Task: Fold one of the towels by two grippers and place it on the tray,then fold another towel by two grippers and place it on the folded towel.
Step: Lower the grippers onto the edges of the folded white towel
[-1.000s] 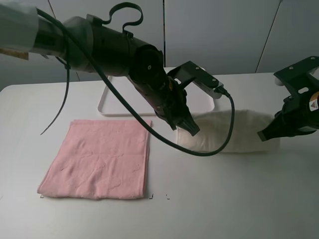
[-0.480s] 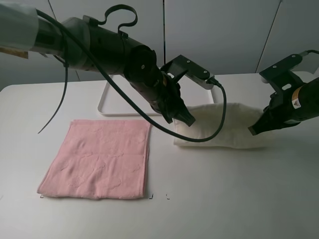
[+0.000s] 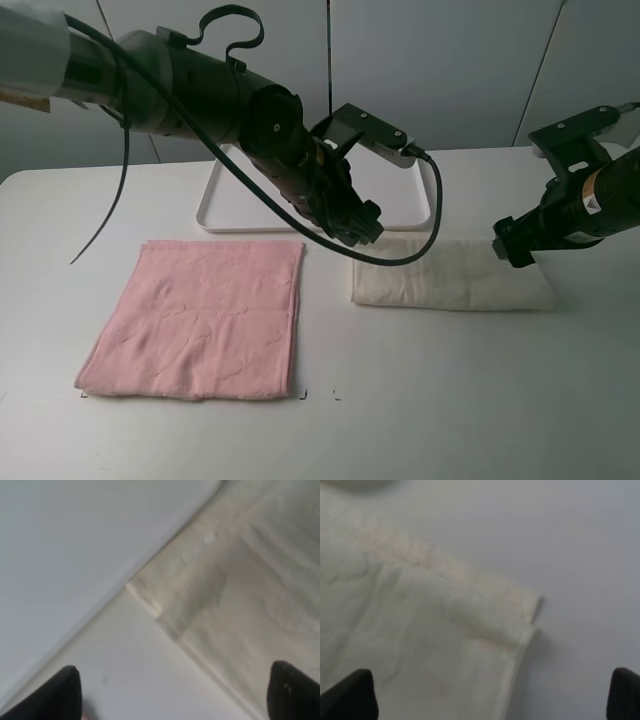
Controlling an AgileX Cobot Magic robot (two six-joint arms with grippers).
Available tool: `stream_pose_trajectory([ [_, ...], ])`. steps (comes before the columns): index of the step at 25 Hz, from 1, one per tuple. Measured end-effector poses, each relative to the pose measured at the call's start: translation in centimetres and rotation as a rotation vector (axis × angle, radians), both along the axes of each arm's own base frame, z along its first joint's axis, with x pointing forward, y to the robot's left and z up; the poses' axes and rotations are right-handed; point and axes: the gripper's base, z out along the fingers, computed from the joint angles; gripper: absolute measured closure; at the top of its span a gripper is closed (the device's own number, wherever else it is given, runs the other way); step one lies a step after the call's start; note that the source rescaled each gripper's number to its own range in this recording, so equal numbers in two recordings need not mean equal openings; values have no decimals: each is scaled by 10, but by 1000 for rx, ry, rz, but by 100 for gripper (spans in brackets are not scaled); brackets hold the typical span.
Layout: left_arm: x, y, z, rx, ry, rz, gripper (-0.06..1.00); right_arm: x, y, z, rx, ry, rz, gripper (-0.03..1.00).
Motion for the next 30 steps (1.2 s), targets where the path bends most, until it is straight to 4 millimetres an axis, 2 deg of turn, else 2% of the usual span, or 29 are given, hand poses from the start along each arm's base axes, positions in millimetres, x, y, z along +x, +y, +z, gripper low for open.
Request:
stream_pose_trajectory([
  [5,-1,6,1,38,112,107,-1,13,-3,17,19,11,-157,-3],
  [8,8,2,10,50,164,179,-1,24,-4,31,37,51,-189,-3],
  [10,13,-4,15,45,185,220,-1,32,-12,37,82,137,-231,-3],
  [14,16,-8,19,49,249,279,-1,36,-32,35,247,377,-224,-3],
  [16,15,-10,19,51,257,255,-1,39,-34,35,304,383,-209,-3],
  [21,15,-11,17,67,253,192,-1,43,-37,36,296,346,-186,-3],
  [30,32,-25,-20,165,358,307,-1,48,-41,2,257,456,-209,-3],
])
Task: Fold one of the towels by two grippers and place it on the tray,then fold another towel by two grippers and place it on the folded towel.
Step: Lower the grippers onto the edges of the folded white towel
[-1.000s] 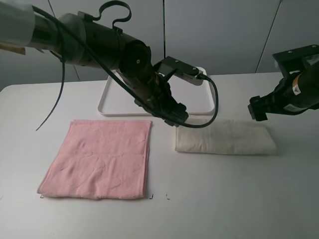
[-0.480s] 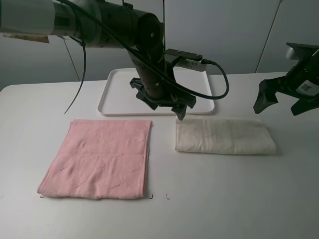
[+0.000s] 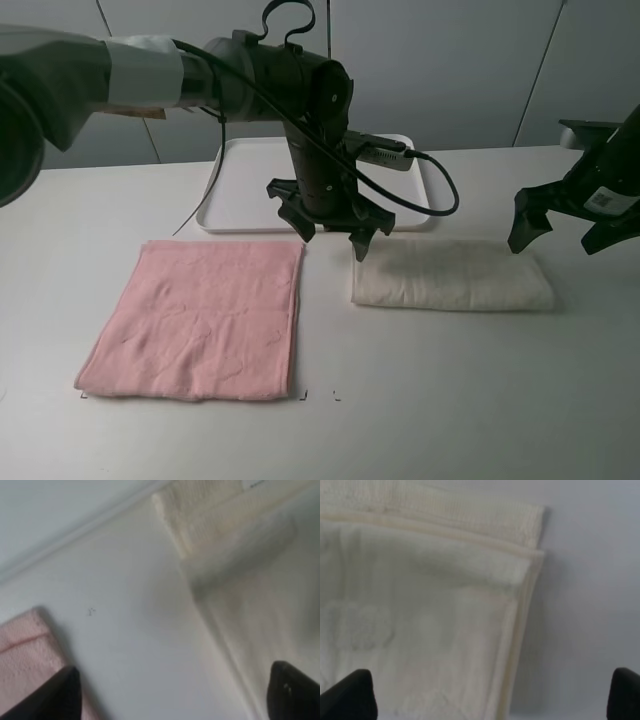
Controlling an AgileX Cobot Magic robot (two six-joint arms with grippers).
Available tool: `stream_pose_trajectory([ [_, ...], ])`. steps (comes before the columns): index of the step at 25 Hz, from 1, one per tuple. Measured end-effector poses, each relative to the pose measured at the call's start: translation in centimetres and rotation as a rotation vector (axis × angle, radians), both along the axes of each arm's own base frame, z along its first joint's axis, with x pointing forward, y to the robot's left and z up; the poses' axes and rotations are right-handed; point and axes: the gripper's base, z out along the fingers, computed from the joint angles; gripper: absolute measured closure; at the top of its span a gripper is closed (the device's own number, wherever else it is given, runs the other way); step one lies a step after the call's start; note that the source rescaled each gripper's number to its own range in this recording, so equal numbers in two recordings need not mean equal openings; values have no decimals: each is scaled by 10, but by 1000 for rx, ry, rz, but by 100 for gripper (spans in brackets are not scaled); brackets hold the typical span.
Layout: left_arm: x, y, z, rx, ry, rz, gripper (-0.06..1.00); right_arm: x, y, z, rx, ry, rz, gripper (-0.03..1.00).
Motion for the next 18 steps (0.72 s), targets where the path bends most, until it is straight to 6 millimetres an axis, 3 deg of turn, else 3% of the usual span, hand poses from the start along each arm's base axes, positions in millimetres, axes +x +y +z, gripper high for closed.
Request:
stream_pose_trajectory([
  [6,5,-4,-17,35,41,38,-1,2,0,-15,-1,38,1,-3],
  [12,6,-2,-35,89,60,53,-1,3,-1,-17,-3,30,-1,-3],
  [18,7,-2,-35,92,55,68,-1,3,-1,-17,-3,30,-1,-3],
])
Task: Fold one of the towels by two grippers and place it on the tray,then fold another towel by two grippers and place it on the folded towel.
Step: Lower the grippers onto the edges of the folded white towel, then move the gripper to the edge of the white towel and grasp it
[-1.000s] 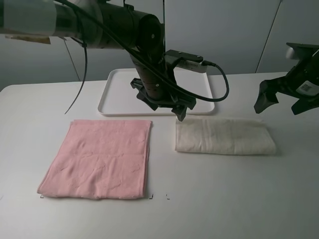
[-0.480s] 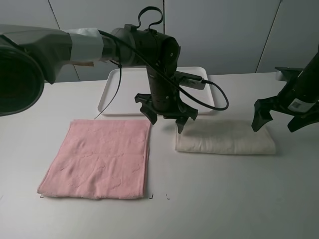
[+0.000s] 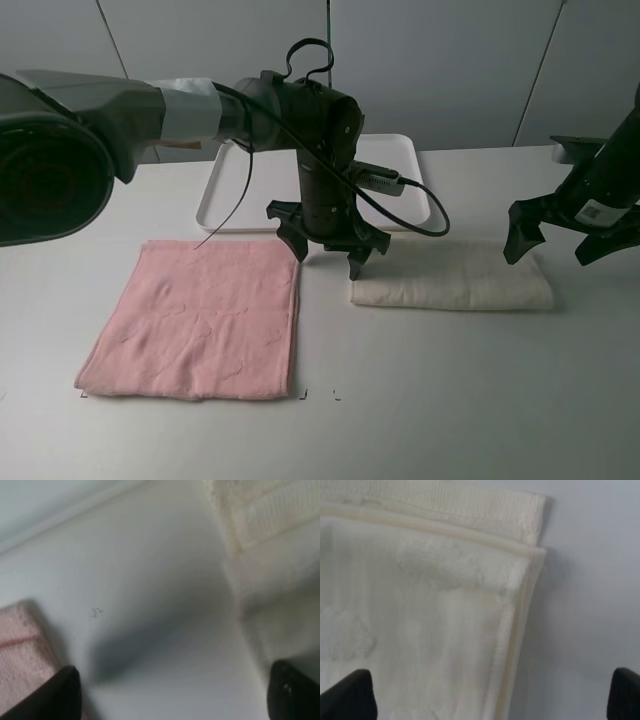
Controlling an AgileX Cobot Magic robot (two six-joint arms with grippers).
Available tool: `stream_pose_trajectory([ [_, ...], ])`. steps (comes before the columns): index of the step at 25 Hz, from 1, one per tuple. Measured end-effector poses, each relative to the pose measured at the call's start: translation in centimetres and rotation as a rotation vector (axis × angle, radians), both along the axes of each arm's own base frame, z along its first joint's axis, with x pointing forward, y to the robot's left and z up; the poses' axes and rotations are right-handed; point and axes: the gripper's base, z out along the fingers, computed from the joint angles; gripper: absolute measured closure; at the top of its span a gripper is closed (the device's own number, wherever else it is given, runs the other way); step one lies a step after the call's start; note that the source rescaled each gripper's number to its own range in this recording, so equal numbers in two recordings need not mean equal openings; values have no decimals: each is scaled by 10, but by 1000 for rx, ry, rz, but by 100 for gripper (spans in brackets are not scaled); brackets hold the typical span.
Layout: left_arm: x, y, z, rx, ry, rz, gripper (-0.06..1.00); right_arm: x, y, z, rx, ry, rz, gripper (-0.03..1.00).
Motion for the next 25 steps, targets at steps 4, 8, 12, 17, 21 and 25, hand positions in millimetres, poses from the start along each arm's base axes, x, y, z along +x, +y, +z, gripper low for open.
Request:
stream_pose_trajectory([
  [4,1,0,0,3,-2,-1,-1,0,0,0,0,0,0,-3],
  [8,1,0,-2,7,-1,-2,-1,0,0,0,0,0,0,-3],
  [12,1,0,-2,7,-1,-2,-1,0,0,0,0,0,0,-3],
  [17,1,0,-2,8,0,-2,-1,1,0,0,-2,-10,-1,-3],
  [21,1,0,-2,8,0,-2,-1,1,0,-11,0,26,-1,-3],
  [25,1,0,-2,8,0,-2,-1,1,0,-26,3,73,-1,-3],
])
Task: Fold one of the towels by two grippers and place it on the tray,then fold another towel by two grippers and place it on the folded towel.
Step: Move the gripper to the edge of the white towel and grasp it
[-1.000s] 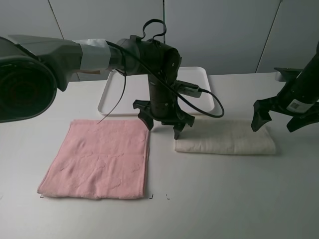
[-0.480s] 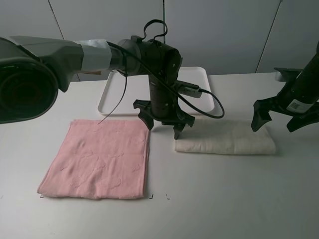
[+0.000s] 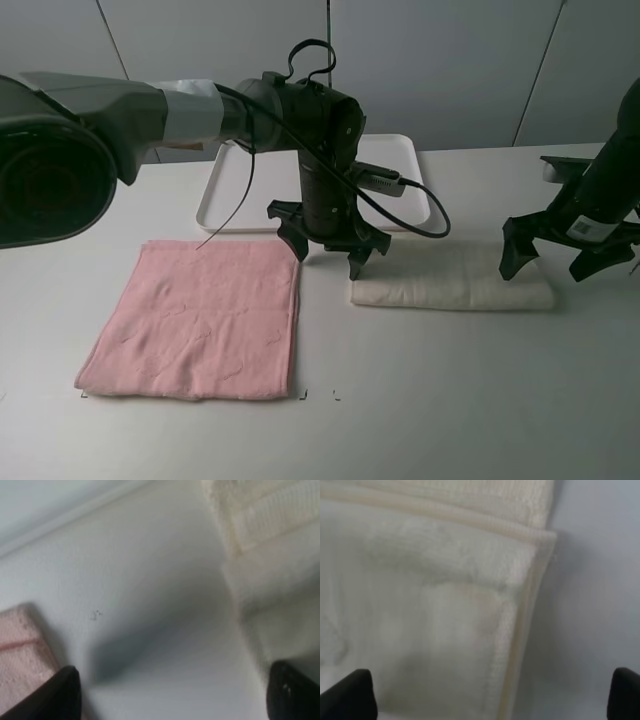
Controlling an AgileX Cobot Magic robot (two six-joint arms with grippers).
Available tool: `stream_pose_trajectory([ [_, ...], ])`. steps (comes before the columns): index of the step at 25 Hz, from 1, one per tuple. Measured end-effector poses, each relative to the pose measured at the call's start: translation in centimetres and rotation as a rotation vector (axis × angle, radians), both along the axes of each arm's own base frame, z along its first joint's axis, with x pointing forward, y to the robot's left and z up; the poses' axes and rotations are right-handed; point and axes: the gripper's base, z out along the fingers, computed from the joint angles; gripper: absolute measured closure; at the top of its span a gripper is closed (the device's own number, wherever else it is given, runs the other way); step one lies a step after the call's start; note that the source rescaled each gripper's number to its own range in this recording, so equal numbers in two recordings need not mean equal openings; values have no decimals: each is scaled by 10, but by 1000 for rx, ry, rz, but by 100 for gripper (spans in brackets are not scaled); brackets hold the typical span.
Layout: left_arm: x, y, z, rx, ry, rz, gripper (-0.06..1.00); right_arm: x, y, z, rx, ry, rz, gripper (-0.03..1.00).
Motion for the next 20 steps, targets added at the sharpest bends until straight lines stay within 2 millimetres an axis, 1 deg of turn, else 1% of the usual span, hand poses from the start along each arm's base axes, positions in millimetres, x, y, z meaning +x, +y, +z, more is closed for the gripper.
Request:
stream_pose_trajectory([
  [8,0,0,0,0,0,0,-1,1,0,-4,-2,0,0,-3],
  [12,0,0,0,0,0,-3,-1,0,0,-13,1,28,-1,-3],
  [16,0,0,0,1,0,-6,-1,1,0,-13,1,28,-1,-3],
  [18,0,0,0,1,0,-6,-1,2,0,-14,1,29,-1,8],
  [20,0,0,0,1,0,-6,-1,2,0,-15,2,30,-2,22],
])
